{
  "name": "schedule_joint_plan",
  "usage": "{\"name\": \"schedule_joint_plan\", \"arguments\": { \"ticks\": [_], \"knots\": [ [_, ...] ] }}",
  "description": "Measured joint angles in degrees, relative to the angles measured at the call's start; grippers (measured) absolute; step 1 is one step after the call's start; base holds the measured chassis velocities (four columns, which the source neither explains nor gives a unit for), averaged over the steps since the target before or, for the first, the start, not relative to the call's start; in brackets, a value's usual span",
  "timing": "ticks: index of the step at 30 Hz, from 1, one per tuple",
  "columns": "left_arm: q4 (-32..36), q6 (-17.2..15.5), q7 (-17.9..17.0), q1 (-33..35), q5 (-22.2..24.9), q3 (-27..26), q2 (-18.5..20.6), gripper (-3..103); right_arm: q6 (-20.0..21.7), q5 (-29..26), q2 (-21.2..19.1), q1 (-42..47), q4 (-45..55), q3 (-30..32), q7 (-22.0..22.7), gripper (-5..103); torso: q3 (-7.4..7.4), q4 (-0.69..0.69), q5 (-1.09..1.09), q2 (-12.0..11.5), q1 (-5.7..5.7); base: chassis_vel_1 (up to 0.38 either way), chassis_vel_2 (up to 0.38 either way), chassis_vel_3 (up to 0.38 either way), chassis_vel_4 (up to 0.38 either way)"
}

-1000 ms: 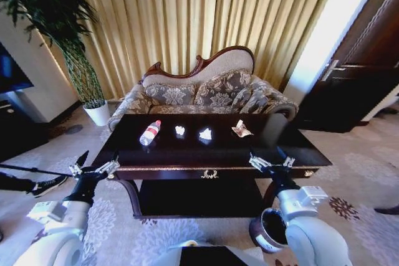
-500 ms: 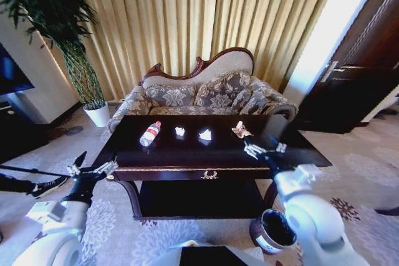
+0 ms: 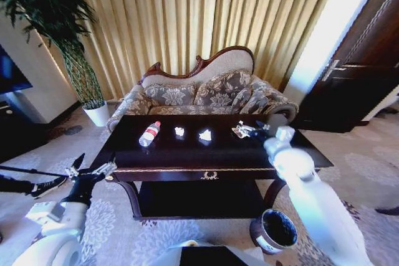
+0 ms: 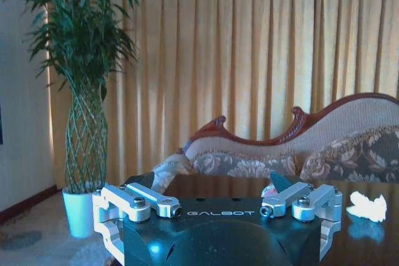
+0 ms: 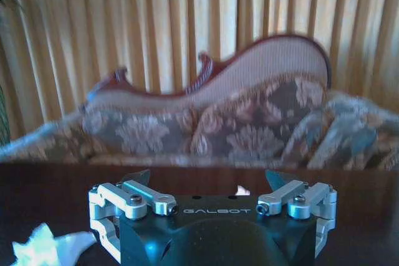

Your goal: Move to the front of the table and place the trash on the table into the trash bin.

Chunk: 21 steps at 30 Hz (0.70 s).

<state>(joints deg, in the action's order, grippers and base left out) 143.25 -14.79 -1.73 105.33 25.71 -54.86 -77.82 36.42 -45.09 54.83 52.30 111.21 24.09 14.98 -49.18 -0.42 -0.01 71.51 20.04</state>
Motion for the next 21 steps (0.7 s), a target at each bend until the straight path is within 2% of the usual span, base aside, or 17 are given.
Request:
{"name": "schedule_joint_plan", "arguments": {
  "ticks": [2, 4, 9, 21],
  "knots": [
    [0.0, -0.4, -0.1, -0.1, 0.0, 0.2, 0.0, 100, 0.9, -0.2, 0.0, -2.0, -2.0, -1.9, 1.4, 100, 0.00, -0.01, -0.01, 0.0, 0.00, 0.000, 0.000, 0.000, 0.000],
    [0.0, -0.7, -0.1, -0.1, 0.0, 0.4, 0.0, 100, 3.0, -0.8, 0.4, -5.1, -5.3, -4.7, 4.7, 100, 0.01, -0.01, 0.02, 0.0, -0.01, 0.000, 0.000, 0.000, 0.000],
    [0.0, -0.7, -0.2, -0.2, 0.0, 0.4, -0.1, 100, 4.7, -1.2, 1.3, -8.2, -9.8, -7.5, 8.3, 100, 0.00, -0.01, 0.00, 0.0, 0.00, 0.000, 0.000, 0.000, 0.000],
    [0.0, -0.7, -0.2, -0.3, 0.0, 0.6, 0.0, 100, 4.8, 0.2, 2.5, -10.8, -16.5, -9.2, 10.2, 100, 0.01, -0.01, 0.00, 0.0, -0.01, 0.000, 0.000, 0.000, 0.000]
  ]
}}
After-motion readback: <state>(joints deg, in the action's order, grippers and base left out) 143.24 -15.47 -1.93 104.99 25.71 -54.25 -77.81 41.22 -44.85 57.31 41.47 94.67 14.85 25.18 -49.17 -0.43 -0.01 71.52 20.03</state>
